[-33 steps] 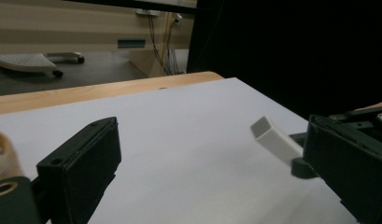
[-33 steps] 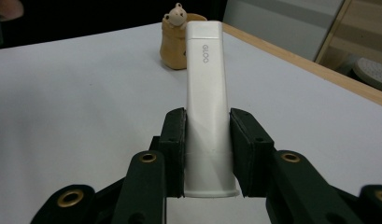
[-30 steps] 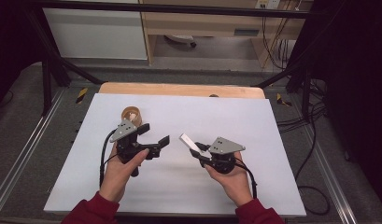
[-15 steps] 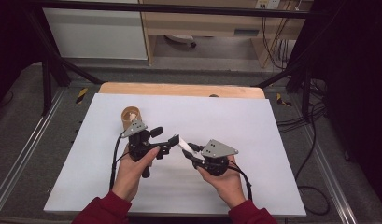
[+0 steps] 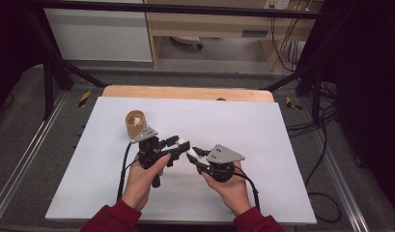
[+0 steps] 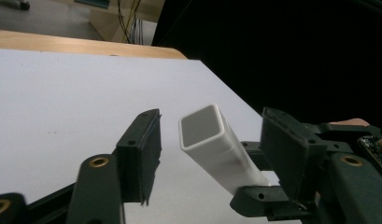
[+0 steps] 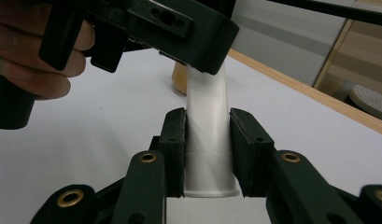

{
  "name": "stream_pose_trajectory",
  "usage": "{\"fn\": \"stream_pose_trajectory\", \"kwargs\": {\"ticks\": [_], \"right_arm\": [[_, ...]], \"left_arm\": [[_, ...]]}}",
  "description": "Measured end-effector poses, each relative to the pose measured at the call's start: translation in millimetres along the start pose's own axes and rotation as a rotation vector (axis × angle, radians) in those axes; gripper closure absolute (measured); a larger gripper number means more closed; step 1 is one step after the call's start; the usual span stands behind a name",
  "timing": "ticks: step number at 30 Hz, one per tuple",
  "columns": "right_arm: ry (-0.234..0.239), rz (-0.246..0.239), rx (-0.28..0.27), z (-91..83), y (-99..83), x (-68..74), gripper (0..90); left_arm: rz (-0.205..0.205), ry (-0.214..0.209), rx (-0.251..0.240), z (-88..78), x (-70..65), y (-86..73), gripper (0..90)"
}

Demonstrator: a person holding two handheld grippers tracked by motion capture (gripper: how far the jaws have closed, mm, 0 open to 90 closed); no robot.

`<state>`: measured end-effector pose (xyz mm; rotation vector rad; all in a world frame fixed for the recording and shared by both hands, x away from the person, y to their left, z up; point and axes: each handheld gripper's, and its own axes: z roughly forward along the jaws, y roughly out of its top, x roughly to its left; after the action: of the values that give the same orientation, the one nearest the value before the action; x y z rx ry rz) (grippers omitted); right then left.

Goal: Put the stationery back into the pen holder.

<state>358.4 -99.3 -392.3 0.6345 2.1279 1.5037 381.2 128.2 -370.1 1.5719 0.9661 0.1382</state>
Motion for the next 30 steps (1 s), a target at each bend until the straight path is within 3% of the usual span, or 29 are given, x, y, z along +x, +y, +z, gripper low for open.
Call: {"fn": "stream_pose_trajectory", "kwargs": {"ticks": [4,7,11,15,16,17,21,26,30], "right_arm": [[0.007,0.003,0.002,1.8,-0.2,0.9,67.4],[0.009,0.005,0.004,3.5,-0.7,1.8,67.4],[0.010,0.001,0.014,5.6,-2.0,2.2,67.4],[0.012,-0.010,0.026,9.4,-3.2,4.2,66.5],[0.014,-0.006,0.022,9.6,-3.1,4.3,59.7],[0.010,0.002,0.029,10.1,-3.1,4.3,47.2],[-0.010,0.038,0.082,4.3,-6.0,-1.3,25.0],[-0.088,0.088,0.136,-20.5,-16.1,-18.3,5.9],[-0.142,0.157,0.149,-49.6,-31.1,-36.2,2.9]], "left_arm": [[-0.034,-0.019,0.005,1.7,0.6,-1.9,48.8],[-0.064,-0.007,-0.012,1.8,2.0,-3.5,58.5],[-0.089,-0.050,-0.020,0.1,1.4,-3.1,67.0],[-0.033,-0.034,-0.027,-1.5,-6.9,-2.4,70.1],[-0.025,-0.027,-0.030,-2.5,-7.4,-1.8,70.2],[-0.007,-0.014,-0.032,-4.1,-7.2,-0.3,70.2],[0.061,0.041,-0.034,-11.8,0.3,9.8,70.3],[0.170,0.137,-0.040,-29.4,17.0,34.4,70.3],[0.225,0.206,-0.060,-46.0,33.4,58.0,70.3]]}}
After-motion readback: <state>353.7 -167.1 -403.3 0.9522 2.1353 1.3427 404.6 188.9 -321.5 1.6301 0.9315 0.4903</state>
